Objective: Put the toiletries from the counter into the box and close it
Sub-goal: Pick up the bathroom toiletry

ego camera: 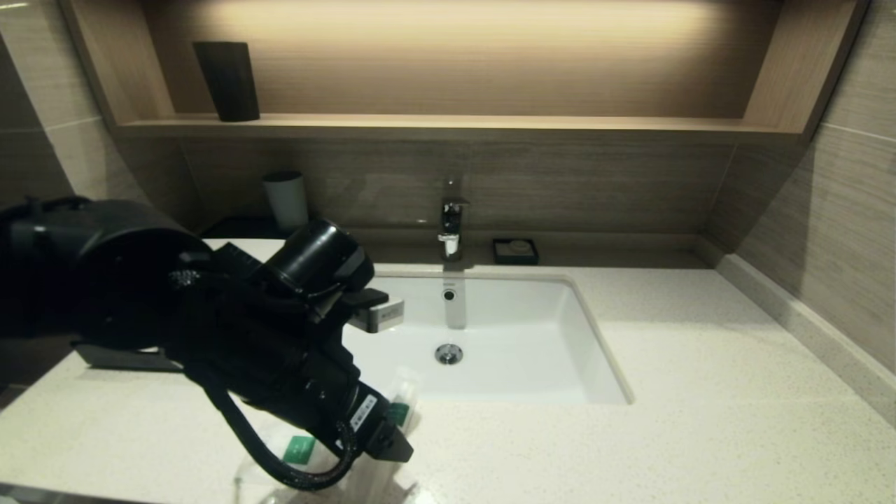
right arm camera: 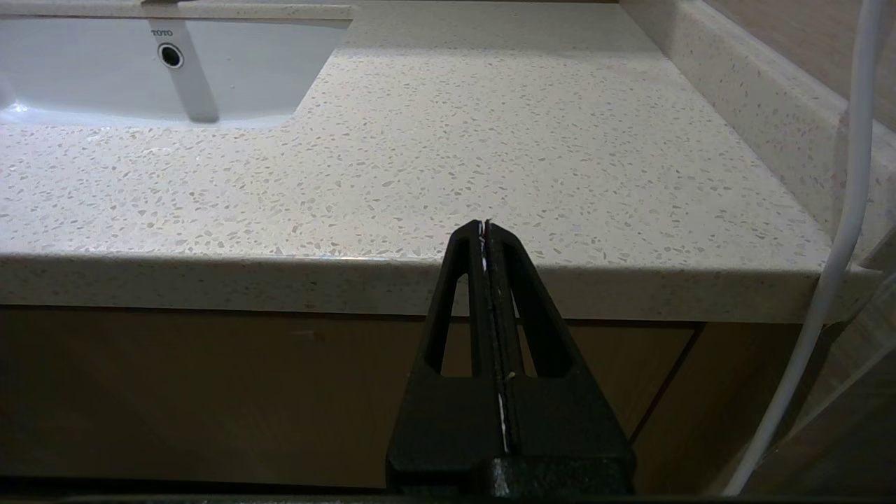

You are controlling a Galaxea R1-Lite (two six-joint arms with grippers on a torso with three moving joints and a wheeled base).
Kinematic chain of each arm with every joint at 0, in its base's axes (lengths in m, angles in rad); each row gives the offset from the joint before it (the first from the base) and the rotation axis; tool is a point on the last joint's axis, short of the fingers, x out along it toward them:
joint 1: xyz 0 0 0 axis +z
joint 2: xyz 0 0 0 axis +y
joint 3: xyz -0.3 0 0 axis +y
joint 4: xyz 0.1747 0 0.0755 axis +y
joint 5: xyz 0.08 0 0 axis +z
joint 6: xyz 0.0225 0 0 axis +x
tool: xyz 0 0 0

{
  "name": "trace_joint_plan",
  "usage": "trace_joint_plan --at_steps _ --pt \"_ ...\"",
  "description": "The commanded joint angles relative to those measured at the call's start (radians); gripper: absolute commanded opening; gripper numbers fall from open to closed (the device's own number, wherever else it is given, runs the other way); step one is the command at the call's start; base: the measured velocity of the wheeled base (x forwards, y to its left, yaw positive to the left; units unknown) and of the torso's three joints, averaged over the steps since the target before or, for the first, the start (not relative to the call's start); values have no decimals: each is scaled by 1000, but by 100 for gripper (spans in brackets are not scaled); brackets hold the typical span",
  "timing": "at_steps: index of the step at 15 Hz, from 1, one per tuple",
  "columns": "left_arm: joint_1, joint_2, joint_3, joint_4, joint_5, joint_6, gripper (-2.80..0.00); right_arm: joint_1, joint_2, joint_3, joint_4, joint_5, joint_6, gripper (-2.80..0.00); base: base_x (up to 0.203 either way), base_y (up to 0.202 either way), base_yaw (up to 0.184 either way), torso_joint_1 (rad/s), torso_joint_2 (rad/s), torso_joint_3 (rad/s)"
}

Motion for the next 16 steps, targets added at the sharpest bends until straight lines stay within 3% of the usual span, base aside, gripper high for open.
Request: trace_joint_plan --at_steps 1,4,7,16 --pt "-7 16 -8 8 22 -2 0 0 0 0 0 0 0 -280 0 0 0 0 0 0" --pt "-34 38 -27 17 67 -20 0 0 0 0 0 0 0 -280 0 0 0 0 0 0" --pt "-63 72 -86 46 96 -115 0 0 -2 0 0 0 0 -280 0 0 0 0 0 0" --pt "-70 105 -96 82 136 -127 0 0 0 0 0 0 0 -280 0 0 0 0 0 0"
